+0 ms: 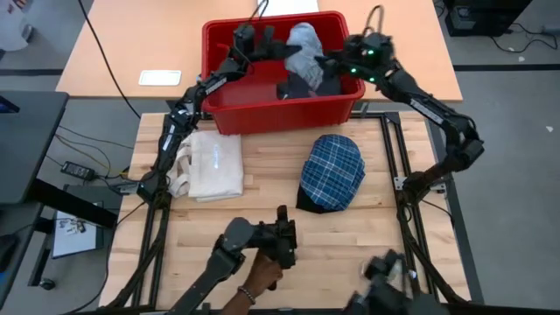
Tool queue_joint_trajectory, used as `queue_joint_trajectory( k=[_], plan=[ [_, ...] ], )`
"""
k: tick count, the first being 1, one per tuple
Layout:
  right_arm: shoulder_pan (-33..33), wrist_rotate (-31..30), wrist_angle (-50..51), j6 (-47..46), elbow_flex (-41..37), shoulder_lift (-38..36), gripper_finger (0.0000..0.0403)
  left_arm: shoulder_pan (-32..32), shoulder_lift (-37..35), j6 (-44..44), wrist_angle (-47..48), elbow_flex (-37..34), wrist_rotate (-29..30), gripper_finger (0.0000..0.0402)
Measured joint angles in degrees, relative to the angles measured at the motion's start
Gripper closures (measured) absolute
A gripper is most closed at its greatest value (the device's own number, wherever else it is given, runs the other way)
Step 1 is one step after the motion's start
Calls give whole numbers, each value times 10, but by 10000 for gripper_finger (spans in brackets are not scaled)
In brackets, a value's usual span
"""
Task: Fold laundry
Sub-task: Remove the gray shirt from the laundry bin
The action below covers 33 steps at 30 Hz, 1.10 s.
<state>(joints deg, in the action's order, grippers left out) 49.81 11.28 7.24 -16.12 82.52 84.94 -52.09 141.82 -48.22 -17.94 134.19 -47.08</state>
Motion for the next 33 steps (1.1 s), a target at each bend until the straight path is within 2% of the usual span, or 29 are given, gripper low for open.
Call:
queue_joint_trajectory(
  k=[9,13,20,26,30,33],
  plan=[
    [68,-26,16,17,1,-105,133,1,-14,-185,-159,5,-188,370],
    [93,-22,48,21,1,-133,133,21,-20,-263,-229,8,-203,370],
    [122,0,92,41,0,-157,133,99,-36,-303,-228,8,-228,370],
    [147,39,120,41,0,-175,133,181,-38,-291,-210,5,-235,370],
    [160,68,149,41,0,-185,133,226,-39,-220,-137,-18,-235,370],
    [162,89,171,42,0,-190,133,249,-39,-118,-38,-50,-230,364]
  ],
)
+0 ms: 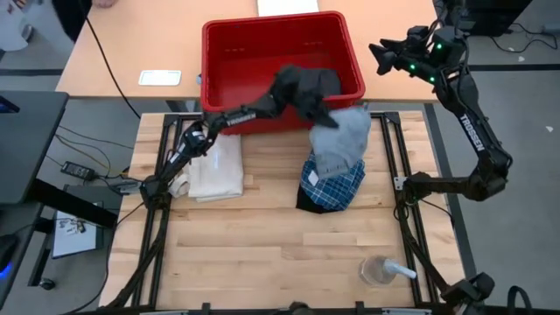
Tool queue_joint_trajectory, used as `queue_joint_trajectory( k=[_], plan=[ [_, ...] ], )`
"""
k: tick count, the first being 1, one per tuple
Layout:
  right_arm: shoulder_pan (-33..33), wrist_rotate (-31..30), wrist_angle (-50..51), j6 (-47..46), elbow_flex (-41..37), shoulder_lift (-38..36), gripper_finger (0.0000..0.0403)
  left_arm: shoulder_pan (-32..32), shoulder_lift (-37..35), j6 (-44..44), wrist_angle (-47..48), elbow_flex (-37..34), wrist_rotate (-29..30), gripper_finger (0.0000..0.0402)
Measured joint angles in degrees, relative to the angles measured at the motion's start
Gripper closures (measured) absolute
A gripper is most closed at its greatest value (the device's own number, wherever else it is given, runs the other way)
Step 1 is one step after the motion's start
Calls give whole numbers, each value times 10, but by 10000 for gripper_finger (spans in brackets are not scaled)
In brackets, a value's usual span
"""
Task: Fold laundry
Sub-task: Remove the gray shirt from the laundry bin
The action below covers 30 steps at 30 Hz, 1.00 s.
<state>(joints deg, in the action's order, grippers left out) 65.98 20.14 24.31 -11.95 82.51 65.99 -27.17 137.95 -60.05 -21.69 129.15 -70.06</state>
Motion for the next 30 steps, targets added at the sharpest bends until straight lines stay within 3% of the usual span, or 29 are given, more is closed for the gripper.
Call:
queue_joint_trajectory(
  k=[3,7,10,14,21,30],
  plan=[
    [-4,17,13,0,0,-7,133,9,1,94,79,-45,41,363],
    [-19,21,21,0,0,-10,133,8,0,176,93,-130,124,364],
    [-29,21,21,1,0,-12,133,6,1,176,91,-198,166,355],
    [-39,21,21,4,0,-11,133,10,-3,138,81,-253,148,339],
    [-42,23,20,6,0,-11,133,30,0,138,47,-261,157,313],
    [-44,25,20,12,0,-11,133,37,0,161,45,-197,175,290]
  ],
)
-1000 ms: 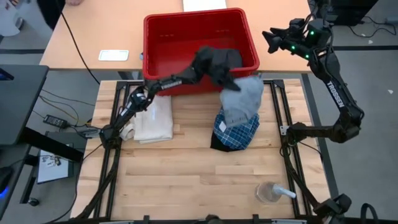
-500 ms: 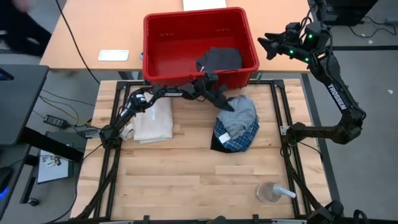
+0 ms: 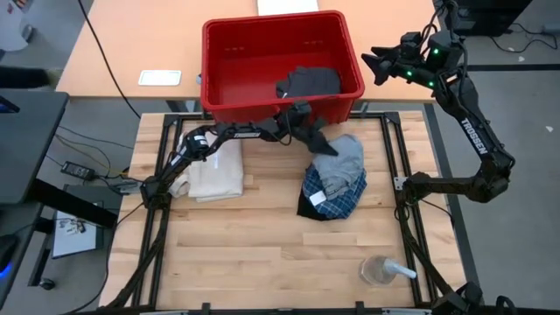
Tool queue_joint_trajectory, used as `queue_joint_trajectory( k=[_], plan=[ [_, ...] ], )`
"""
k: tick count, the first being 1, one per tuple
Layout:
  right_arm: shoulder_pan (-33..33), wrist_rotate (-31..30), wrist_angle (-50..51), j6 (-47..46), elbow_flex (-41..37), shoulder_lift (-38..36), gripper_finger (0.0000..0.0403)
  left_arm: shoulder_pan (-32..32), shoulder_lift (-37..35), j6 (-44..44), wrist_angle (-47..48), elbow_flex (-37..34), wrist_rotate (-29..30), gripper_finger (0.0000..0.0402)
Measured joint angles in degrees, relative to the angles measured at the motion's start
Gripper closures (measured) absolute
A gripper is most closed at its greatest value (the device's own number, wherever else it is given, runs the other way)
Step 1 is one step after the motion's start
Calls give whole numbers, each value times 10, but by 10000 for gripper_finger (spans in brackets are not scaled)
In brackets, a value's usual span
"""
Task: Fold laundry
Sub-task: Remove the gray shirt from the laundry bin
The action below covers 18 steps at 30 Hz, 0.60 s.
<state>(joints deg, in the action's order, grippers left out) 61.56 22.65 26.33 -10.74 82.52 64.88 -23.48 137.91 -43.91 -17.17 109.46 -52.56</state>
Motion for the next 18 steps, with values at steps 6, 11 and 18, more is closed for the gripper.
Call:
queue_joint_trajectory(
  k=[6,11,18],
  plan=[
    [0,1,0,0,0,0,133,14,-1,30,72,21,8,268],
    [0,10,-1,0,0,0,133,20,-1,92,173,21,52,201],
    [0,12,-1,2,0,0,133,10,-1,127,212,21,88,116]
  ],
)
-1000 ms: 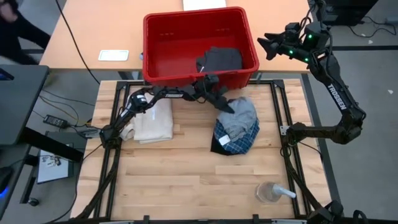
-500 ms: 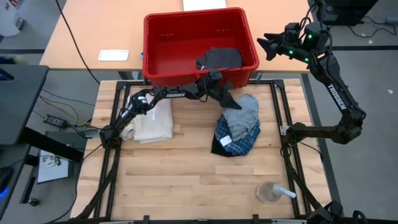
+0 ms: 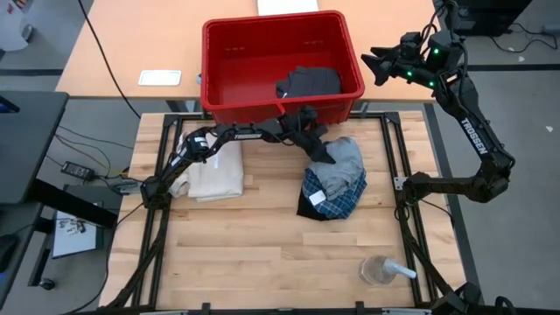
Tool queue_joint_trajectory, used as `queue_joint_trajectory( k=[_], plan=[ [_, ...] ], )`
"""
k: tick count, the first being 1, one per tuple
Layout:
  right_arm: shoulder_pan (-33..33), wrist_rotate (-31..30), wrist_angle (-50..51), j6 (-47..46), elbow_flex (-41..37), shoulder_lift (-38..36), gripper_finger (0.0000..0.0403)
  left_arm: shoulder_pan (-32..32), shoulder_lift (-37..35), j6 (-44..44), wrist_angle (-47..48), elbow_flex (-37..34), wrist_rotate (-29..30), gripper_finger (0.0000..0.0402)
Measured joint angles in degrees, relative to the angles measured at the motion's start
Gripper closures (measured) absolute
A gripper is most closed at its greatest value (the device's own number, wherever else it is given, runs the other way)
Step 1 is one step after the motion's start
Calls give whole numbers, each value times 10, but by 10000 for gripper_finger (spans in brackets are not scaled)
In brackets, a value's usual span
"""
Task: Fold laundry
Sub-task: Remove the gray shirt from the laundry bin, then remove the gray shorts from the red laundry bin
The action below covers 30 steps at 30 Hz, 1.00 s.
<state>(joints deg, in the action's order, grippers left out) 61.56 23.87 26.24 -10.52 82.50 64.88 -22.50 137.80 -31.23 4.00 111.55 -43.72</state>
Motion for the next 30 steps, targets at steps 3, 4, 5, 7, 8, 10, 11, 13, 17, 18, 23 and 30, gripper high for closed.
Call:
queue_joint_trajectory(
  k=[3,4,5,7,8,10,11,13,17,18,23,30],
  plan=[
    [0,3,0,0,0,0,133,-13,-5,4,1,0,8,98],
    [0,3,0,0,0,0,133,-17,-10,7,4,0,12,96],
    [0,4,0,0,0,0,133,-21,-14,11,10,0,18,96],
    [-2,6,0,0,0,0,133,-25,-25,28,17,0,37,95],
    [-3,6,0,0,0,0,133,-26,-29,38,23,0,42,95],
    [-5,6,0,1,0,0,133,-25,-35,51,26,0,49,95],
    [-6,6,0,1,0,0,133,-23,-37,54,29,0,49,95],
    [-7,4,0,2,0,0,133,-20,-41,62,30,0,49,95],
    [-8,4,0,6,0,0,133,-20,-53,74,44,0,51,95],
    [-8,4,0,7,0,0,133,-21,-57,79,45,0,56,95],
    [-8,3,0,13,0,0,133,-26,-87,127,76,0,110,95],
    [-8,3,0,13,0,0,133,-24,-123,150,84,0,156,96]
  ],
)
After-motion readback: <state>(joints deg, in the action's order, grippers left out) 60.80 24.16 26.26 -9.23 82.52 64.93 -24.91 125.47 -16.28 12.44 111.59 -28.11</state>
